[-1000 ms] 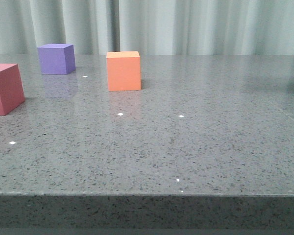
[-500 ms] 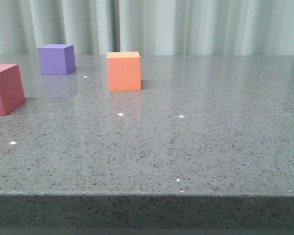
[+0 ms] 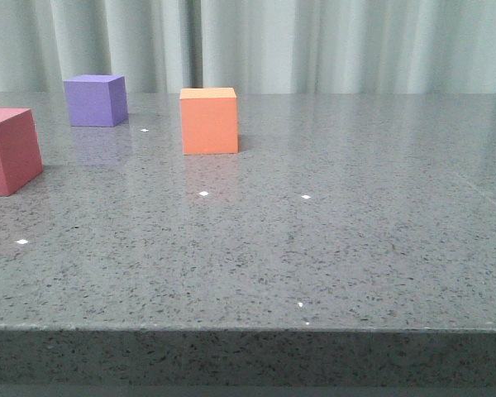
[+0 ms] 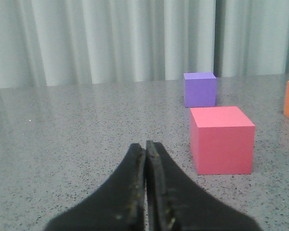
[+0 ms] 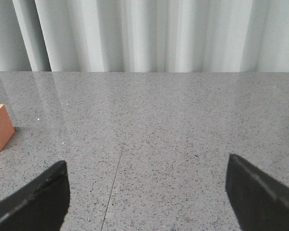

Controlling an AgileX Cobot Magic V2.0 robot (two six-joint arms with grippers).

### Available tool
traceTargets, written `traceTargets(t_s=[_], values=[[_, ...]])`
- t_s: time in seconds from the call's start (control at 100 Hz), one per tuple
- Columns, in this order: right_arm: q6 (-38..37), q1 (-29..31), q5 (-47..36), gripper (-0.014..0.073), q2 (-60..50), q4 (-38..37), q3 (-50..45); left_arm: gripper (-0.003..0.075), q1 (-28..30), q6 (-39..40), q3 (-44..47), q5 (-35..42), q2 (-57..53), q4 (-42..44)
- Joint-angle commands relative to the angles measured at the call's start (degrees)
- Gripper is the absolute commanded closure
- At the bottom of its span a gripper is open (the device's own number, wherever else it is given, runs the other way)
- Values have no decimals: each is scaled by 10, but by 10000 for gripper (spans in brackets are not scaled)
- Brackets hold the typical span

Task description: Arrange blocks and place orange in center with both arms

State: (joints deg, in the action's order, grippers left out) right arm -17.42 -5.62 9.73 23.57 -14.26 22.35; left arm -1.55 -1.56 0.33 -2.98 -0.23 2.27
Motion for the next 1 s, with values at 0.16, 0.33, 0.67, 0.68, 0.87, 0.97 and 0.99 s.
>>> traceTargets(t_s=[0.16, 0.33, 0.67, 0.68, 0.87, 0.97, 0.99], values=[[6, 4, -37, -38, 0, -21, 14, 741, -1, 1, 24, 47, -19, -4], [6, 4, -37, 191, 1, -22, 14, 741, -1, 1, 24, 47, -19, -4], [6, 4, -37, 662, 1, -22, 14, 741, -1, 1, 24, 47, -19, -4], [6, 4, -37, 662, 1, -22, 14, 741, -1, 1, 24, 47, -19, -4], [6, 4, -37, 662, 1, -22, 14, 741, -1, 1, 24, 47, -19, -4], [6, 4, -37, 662, 1, -22, 14, 741, -1, 1, 24, 47, -19, -4], [6, 4, -37, 662, 1, -22, 14, 741, -1, 1, 24, 47, -19, -4]])
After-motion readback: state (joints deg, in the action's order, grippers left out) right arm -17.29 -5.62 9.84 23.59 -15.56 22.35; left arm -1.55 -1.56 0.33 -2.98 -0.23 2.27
